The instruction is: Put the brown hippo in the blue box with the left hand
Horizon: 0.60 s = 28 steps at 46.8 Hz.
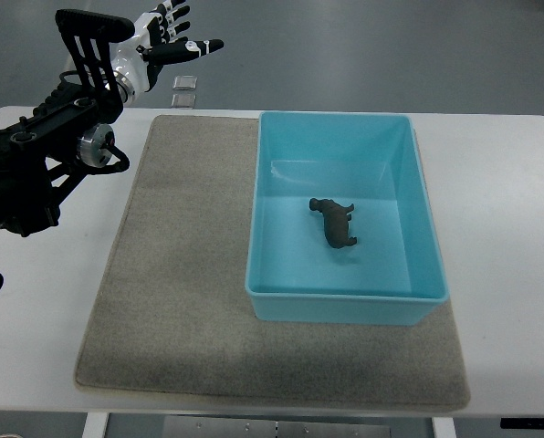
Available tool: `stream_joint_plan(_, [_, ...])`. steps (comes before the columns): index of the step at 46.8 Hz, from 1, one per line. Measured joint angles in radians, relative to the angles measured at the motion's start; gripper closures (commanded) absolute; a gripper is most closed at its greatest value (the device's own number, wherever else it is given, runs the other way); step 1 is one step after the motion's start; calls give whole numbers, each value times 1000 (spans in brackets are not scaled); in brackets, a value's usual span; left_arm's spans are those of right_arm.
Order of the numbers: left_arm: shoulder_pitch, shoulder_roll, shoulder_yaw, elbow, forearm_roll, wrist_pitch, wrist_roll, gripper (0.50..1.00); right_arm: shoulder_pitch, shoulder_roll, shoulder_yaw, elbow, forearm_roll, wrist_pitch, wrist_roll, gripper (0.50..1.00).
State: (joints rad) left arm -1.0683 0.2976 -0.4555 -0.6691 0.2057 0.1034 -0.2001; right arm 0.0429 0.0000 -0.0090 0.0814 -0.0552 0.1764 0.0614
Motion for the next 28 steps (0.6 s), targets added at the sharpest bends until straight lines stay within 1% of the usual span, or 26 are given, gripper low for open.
stream_joint_plan(4, [0,0,0,12,-80,-23,16,504,0,0,0,0,0,0,0,564])
stream_joint_plan(8, [2,0,-2,29,-162,-71,18,504,0,0,0,0,0,0,0,564])
stream_joint_plan(14, [9,-1,-14,72,-274,-172,16,504,0,0,0,0,0,0,0,564])
stream_joint_plan(20, [14,-7,-66,120,-324,-270,13,504,0,0,0,-1,0,0,0,564])
stream_joint_plan(23, [28,-24,-93,136,-327,-296,12,504,0,0,0,0,0,0,0,564])
stream_joint_plan(28, [52,-36,-152,144,-328,-306,12,504,0,0,0,-1,0,0,0,564])
